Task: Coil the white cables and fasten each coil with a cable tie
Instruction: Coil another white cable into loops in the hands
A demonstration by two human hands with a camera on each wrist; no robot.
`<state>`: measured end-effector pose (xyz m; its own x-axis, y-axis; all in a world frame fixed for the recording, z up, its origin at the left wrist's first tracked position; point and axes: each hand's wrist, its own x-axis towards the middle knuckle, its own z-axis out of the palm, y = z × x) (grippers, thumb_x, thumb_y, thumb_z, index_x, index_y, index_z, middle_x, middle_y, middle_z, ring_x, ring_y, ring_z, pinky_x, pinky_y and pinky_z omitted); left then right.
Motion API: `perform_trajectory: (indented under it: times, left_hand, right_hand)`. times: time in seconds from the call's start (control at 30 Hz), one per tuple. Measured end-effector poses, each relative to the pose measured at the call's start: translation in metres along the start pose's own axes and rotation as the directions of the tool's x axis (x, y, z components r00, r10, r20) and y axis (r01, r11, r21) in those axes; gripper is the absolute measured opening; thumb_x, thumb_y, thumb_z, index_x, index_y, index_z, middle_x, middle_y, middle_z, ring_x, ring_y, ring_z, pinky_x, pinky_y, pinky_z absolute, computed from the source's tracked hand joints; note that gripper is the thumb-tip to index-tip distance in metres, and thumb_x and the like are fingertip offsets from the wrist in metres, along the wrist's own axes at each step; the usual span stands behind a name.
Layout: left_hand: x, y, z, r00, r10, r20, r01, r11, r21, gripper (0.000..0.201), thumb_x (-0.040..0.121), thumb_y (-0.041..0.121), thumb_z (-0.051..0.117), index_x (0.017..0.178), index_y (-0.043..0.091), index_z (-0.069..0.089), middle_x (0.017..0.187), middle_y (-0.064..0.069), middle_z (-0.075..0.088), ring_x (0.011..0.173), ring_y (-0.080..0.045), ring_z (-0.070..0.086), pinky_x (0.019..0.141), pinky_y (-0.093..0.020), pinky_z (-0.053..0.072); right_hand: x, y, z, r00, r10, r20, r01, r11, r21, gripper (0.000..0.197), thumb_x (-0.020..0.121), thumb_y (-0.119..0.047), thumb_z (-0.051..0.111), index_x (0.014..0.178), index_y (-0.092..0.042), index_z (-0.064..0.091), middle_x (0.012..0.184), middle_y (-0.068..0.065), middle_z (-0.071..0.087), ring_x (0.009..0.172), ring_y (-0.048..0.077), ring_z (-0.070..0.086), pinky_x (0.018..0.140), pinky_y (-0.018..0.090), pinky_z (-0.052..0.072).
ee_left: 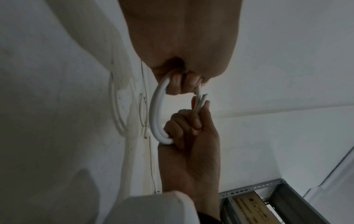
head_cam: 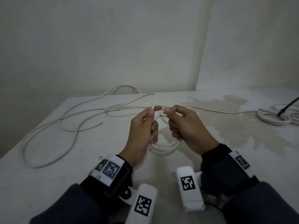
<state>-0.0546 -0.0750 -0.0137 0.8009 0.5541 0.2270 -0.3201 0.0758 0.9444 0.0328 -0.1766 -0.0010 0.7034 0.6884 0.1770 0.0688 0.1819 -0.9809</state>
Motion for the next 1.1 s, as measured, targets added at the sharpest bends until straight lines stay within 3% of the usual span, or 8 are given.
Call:
perform_trajectory:
  times: [0.23,0.33,0.47,0.57,0.63,0.7,0.83,1.1]
  left_hand:
    - [0.005,-0.004,-0.007,0.975,-0.213,-0.069,0.193,0.955,-0.224,0.026,0.103,0.017,0.037,0.110,0.007,0.059,0.047,0.005,0.027,0.032,-0.004,0.021,0.033,-0.015,0.018]
    - [0.006,-0.005,-0.007,0.967,-0.245,-0.064,0.225,0.949,-0.221,0.026,0.103,0.018,0.037,0.110,0.005,0.060,0.046,0.006,0.027,0.032,-0.004,0.021,0.033,-0.015,0.018]
    - [0.002,-0.007,-0.002,0.960,-0.280,0.014,0.280,0.954,-0.107,0.028,0.103,0.018,0.038,0.107,0.003,0.061,0.047,0.005,0.025,0.033,-0.004,0.020,0.034,-0.013,0.018]
    - [0.000,-0.007,0.000,0.962,-0.269,0.044,0.271,0.961,-0.059,0.028,0.103,0.020,0.039,0.108,0.006,0.063,0.047,0.006,0.025,0.034,-0.004,0.020,0.035,-0.015,0.018]
    - [0.000,-0.005,-0.001,0.964,-0.263,0.048,0.266,0.961,-0.071,0.026,0.102,0.020,0.040,0.101,0.010,0.064,0.047,0.006,0.025,0.034,-0.004,0.020,0.034,-0.015,0.018]
    - [0.000,-0.004,-0.002,0.961,-0.272,0.052,0.276,0.953,-0.123,0.026,0.102,0.018,0.040,0.090,0.013,0.062,0.048,0.004,0.026,0.033,-0.004,0.022,0.033,-0.015,0.019]
    - [0.003,0.000,-0.003,0.944,-0.316,0.095,0.330,0.901,-0.281,0.021,0.098,0.012,0.037,0.093,0.009,0.056,0.048,0.003,0.038,0.032,-0.003,0.025,0.031,-0.013,0.018]
    - [0.004,0.004,-0.003,0.965,-0.245,0.094,0.262,0.919,-0.294,0.030,0.094,-0.004,0.030,0.106,-0.007,0.057,0.071,-0.015,0.066,0.043,-0.008,0.046,0.040,-0.015,0.035]
  right_hand:
    - [0.003,0.004,-0.005,0.989,0.120,0.083,-0.133,0.975,0.177,0.017,0.096,-0.011,0.053,0.099,0.000,0.065,0.061,0.003,0.049,0.043,0.006,0.031,0.041,0.016,0.029]
    - [0.002,0.006,-0.006,0.998,0.048,0.028,-0.048,0.999,0.019,0.021,0.099,-0.019,0.051,0.106,-0.011,0.069,0.069,0.006,0.061,0.048,0.006,0.044,0.049,0.018,0.040]
    - [0.000,0.004,-0.006,1.000,0.012,-0.013,-0.013,0.997,-0.071,0.021,0.098,-0.030,0.052,0.105,-0.024,0.071,0.083,-0.006,0.070,0.080,0.013,0.066,0.067,0.027,0.057]
    - [-0.003,0.001,-0.004,1.000,0.003,0.028,0.002,0.985,-0.170,0.023,0.099,-0.030,0.050,0.111,-0.024,0.070,0.083,-0.016,0.069,0.064,0.008,0.060,0.053,0.023,0.051]
    - [-0.003,0.001,-0.003,0.996,-0.001,0.091,0.023,0.970,-0.240,0.027,0.100,-0.026,0.049,0.120,-0.021,0.066,0.097,-0.005,0.069,0.052,0.009,0.050,0.045,0.021,0.044]
    - [-0.002,0.002,-0.002,0.989,0.035,0.143,0.000,0.971,-0.238,0.028,0.100,-0.022,0.048,0.123,-0.020,0.065,0.088,0.004,0.062,0.047,0.009,0.043,0.042,0.020,0.038]
    - [0.004,0.002,-0.006,0.985,0.119,0.128,-0.113,0.992,-0.050,0.028,0.098,-0.011,0.046,0.115,-0.010,0.069,0.074,0.003,0.043,0.043,0.007,0.032,0.038,0.019,0.026]
    - [0.008,0.005,-0.016,0.980,0.190,0.052,-0.196,0.967,0.162,0.023,0.086,0.007,0.051,0.098,0.004,0.070,0.063,0.001,0.058,0.046,0.007,0.034,0.038,0.015,0.026]
